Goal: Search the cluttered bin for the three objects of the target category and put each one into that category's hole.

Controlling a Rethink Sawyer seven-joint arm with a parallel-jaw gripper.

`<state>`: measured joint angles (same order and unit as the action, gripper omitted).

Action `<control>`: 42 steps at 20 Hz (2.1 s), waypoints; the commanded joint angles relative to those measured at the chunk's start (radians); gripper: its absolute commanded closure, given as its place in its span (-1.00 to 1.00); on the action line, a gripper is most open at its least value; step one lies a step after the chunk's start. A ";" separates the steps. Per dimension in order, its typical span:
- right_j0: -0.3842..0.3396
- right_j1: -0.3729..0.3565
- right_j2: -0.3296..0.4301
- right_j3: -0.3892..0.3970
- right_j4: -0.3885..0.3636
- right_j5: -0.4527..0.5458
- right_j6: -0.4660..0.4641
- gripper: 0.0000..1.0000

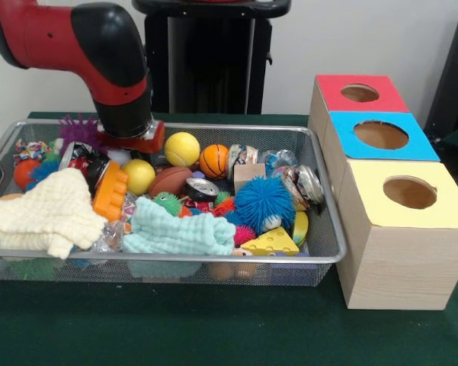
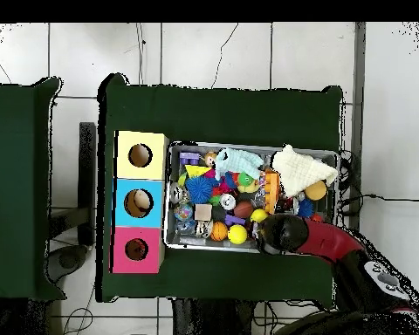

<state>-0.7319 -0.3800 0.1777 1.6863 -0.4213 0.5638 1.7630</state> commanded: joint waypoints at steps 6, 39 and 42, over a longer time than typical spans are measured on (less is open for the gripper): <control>-0.067 0.036 0.166 -0.289 -0.098 0.008 -0.219 1.00; -0.059 0.032 0.292 -0.548 -0.215 0.401 -0.417 1.00; -0.065 0.075 0.305 -0.582 -0.216 0.395 -0.445 1.00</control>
<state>-0.7718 -0.3897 0.3997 1.1945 -0.5667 1.0024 1.6654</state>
